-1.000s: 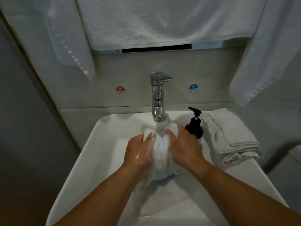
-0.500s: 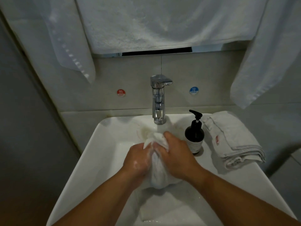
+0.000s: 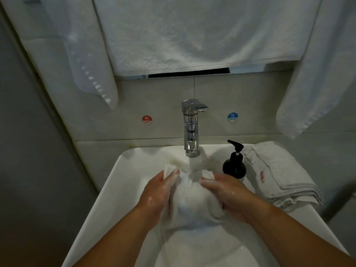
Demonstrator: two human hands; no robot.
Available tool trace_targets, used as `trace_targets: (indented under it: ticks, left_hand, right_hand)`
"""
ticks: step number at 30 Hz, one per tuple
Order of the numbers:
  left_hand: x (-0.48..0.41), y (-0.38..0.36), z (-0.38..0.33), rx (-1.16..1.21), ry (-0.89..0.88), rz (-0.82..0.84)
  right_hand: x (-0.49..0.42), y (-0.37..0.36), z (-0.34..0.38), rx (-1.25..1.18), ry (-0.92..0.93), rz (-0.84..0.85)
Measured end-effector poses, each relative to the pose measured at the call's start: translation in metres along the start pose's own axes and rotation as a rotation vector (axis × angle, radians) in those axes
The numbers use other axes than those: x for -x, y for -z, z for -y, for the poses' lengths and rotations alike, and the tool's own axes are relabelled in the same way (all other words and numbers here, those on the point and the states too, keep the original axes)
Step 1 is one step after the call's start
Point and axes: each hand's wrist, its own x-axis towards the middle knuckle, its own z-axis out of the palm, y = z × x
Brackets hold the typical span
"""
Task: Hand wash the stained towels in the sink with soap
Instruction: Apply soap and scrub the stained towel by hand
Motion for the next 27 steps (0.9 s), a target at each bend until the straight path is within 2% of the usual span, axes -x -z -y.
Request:
trace_targets:
  ticks: [2,5,8,11,12,14,16,17,21,24,26,27]
  left_hand:
    - [0.0,0.0,0.007,-0.097,0.127,0.075]
    - [0.006,-0.005,0.009,-0.023,0.237,0.18]
    - [0.004,-0.006,0.005,0.14,0.192,0.171]
    - [0.002,-0.003,-0.001,0.255,0.11,0.1]
    - [0.003,-0.003,-0.001,0.264,0.091,0.072]
    - [0.004,-0.004,-0.001,0.272,0.09,0.084]
    - [0.004,-0.006,0.004,0.151,0.1,0.137]
    - [0.004,-0.008,0.008,0.077,0.086,0.151]
    - [-0.002,-0.019,0.017,-0.153,-0.175,0.071]
    - [-0.002,-0.026,0.02,-0.354,-0.314,-0.062]
    - [0.003,-0.027,0.018,-0.388,-0.294,-0.198]
    - [0.005,-0.029,0.018,-0.422,-0.286,-0.21]
  right_hand:
    - [0.002,-0.001,0.002,-0.146,0.06,-0.01]
    - [0.005,-0.004,0.006,-0.233,0.083,-0.054]
    - [0.005,0.001,0.006,-0.212,0.102,-0.018]
    - [0.007,0.002,0.008,0.069,0.109,-0.025]
    - [0.005,0.002,0.007,0.075,0.109,-0.031]
    - [0.003,0.0,0.01,-0.092,0.129,-0.073]
    - [-0.002,-0.002,0.01,-0.27,0.15,-0.155]
    - [-0.004,-0.002,0.009,-0.278,0.167,-0.189]
    - [0.0,-0.005,0.01,0.046,0.245,-0.399]
    - [0.017,-0.029,0.009,0.276,0.339,-0.34]
    - [0.021,-0.044,0.007,0.352,0.429,-0.298]
    - [0.021,-0.046,0.008,0.329,0.451,-0.322]
